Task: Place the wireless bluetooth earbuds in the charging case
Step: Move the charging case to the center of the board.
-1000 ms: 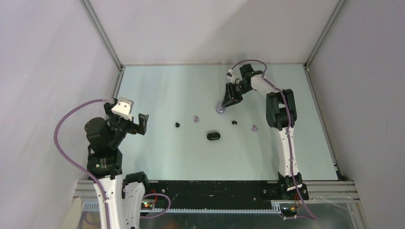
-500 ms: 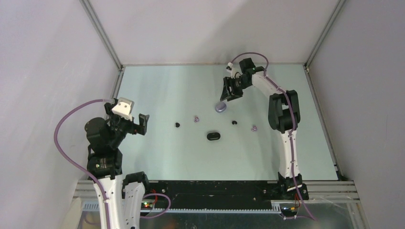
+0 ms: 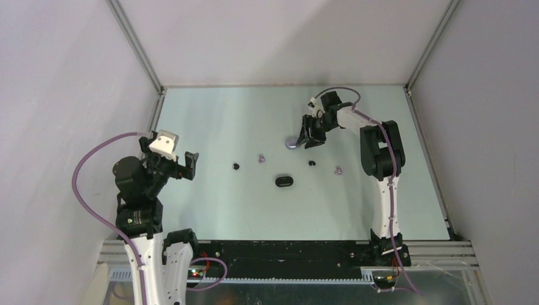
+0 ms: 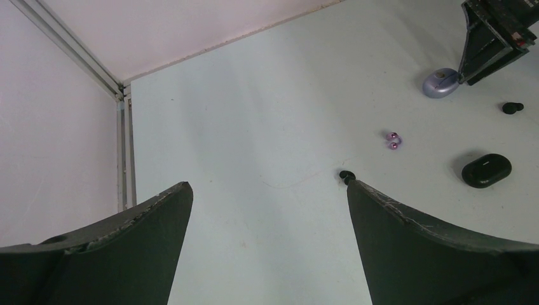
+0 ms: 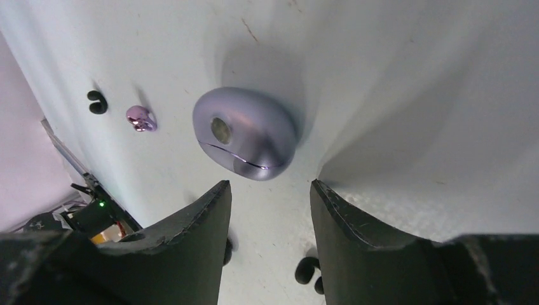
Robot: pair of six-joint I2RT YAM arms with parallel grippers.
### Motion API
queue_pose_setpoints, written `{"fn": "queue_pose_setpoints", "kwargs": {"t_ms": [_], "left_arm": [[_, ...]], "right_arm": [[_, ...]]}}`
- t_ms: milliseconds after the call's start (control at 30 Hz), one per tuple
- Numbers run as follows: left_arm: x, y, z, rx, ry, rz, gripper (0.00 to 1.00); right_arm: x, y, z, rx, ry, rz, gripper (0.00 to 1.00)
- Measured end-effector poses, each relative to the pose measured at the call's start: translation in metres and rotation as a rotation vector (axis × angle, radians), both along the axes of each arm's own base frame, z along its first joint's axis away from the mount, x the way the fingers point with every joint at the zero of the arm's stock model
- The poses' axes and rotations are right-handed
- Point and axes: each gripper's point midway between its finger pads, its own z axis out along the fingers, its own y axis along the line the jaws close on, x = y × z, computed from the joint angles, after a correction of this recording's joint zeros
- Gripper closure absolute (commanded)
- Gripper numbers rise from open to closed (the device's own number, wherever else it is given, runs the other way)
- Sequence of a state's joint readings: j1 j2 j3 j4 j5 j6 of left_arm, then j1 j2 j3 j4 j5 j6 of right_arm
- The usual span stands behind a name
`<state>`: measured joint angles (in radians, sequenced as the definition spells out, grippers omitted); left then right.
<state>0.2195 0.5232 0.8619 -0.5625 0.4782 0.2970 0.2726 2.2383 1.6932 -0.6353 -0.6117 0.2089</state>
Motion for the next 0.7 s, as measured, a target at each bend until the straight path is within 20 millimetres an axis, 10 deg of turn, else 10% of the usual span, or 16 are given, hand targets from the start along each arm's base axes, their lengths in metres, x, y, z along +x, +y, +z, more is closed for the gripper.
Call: {"fn": "queue_pose_setpoints", "kwargs": {"t_ms": [700], "left_arm": [[0.0,0.0,0.0,0.0,0.0,0.0,0.01]], "right_arm": [[-0.005,0.025,0.007,0.122,0.036,-0.014,0.43]]}}
